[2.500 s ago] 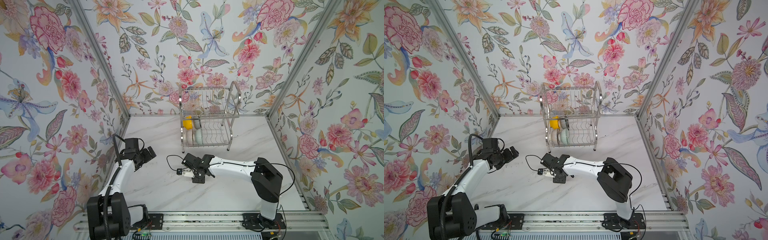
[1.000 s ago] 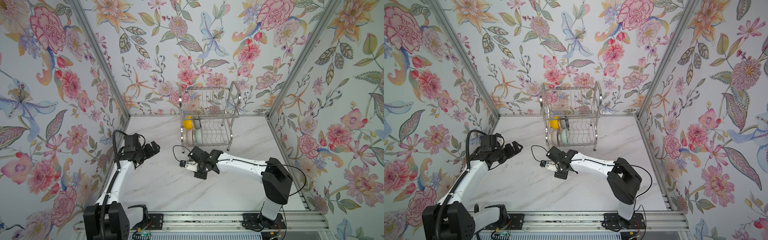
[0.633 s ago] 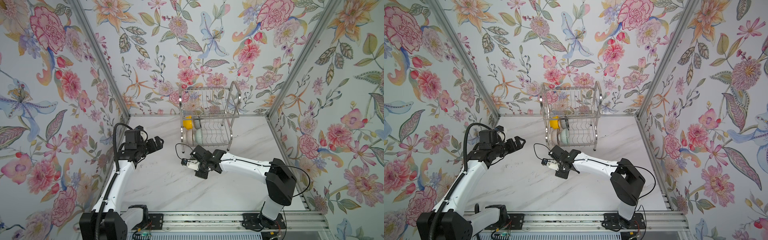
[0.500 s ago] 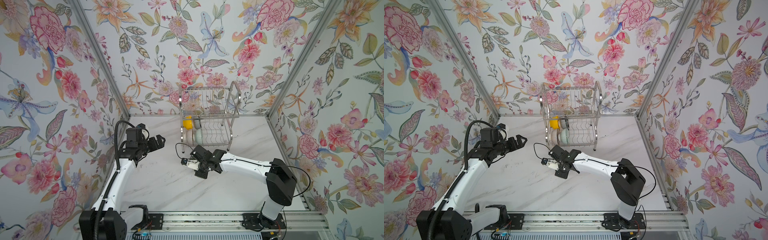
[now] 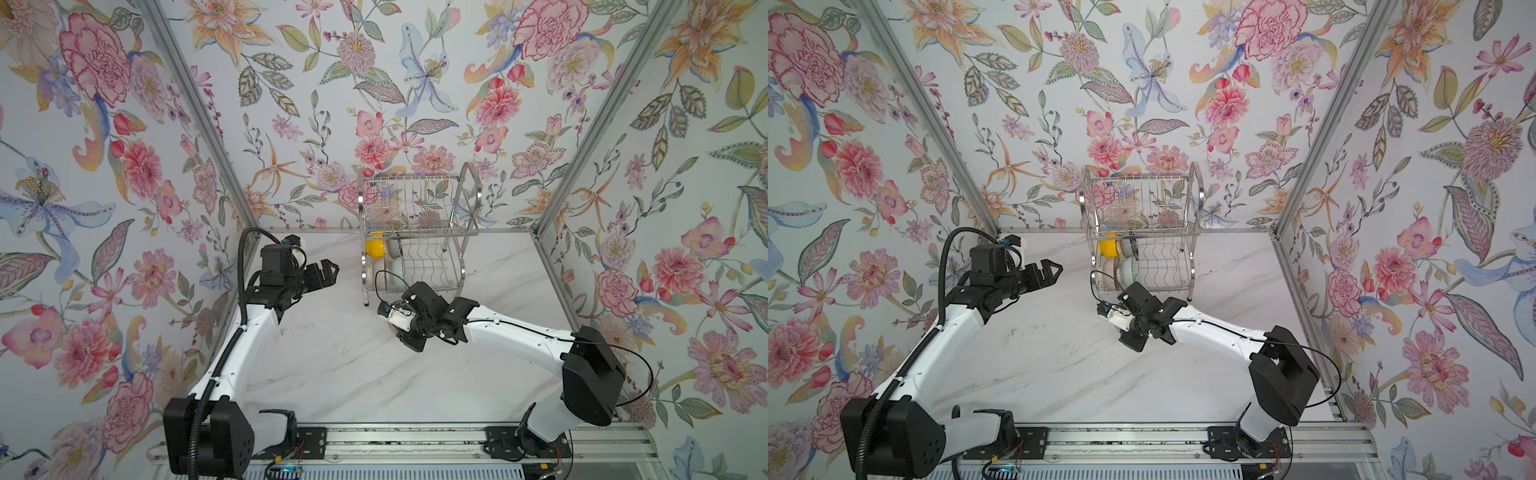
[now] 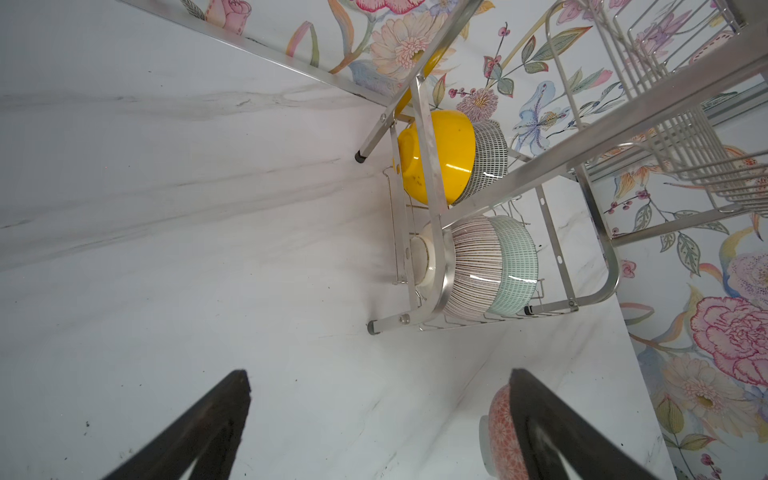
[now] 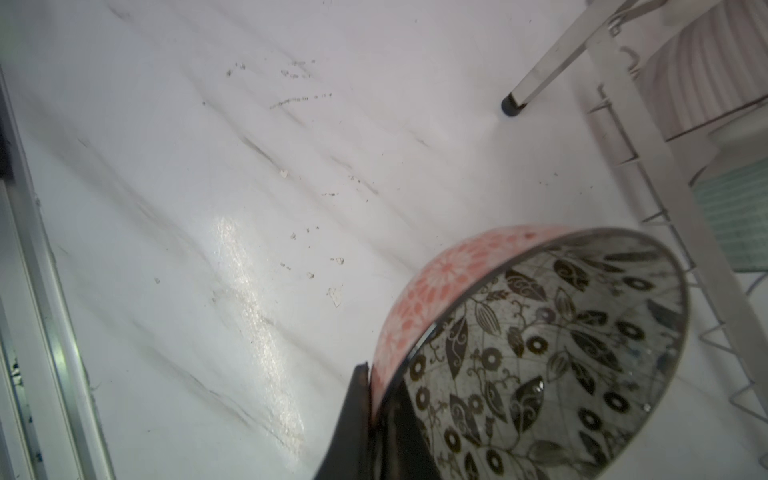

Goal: Load the bowls into the dish rack
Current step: 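Lift the leaf-patterned bowl with the right gripper toward the dish rack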

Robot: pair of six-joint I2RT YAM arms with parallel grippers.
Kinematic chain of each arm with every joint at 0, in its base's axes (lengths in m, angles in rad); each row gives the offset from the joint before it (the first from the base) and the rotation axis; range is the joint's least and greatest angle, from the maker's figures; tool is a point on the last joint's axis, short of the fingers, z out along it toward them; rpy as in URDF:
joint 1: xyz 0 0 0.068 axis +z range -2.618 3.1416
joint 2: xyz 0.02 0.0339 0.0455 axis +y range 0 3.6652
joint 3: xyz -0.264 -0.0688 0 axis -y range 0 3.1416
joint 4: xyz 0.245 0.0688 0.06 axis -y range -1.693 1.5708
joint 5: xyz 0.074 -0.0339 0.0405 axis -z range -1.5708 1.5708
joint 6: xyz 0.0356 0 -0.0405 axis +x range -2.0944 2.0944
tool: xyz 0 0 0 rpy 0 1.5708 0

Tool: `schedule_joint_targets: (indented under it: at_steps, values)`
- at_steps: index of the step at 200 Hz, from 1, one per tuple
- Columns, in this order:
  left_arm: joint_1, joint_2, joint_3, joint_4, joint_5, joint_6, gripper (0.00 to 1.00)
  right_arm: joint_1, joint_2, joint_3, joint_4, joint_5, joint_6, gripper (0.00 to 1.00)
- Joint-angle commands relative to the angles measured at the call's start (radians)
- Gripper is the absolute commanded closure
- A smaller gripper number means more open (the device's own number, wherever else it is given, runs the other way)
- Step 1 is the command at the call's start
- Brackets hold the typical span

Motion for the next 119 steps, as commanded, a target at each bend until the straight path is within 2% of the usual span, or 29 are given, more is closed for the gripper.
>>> schedule_joint_targets:
  at_steps: [1,86,119]
  values:
    - [-0.004,0.004,0.006,0.034,0.033,0.042,0.01,-0.036,-0.057,-0.031,0.121,-0.078,0.067,1.0]
    - [-0.004,-0.038,-0.087,0.171,0.115,0.101,0.01,-0.187,-0.177,-0.216,0.487,-0.221,0.321,1.0]
    - [-0.004,-0.054,-0.161,0.271,0.198,0.102,0.01,-0.22,-0.197,-0.276,0.624,-0.238,0.423,1.0]
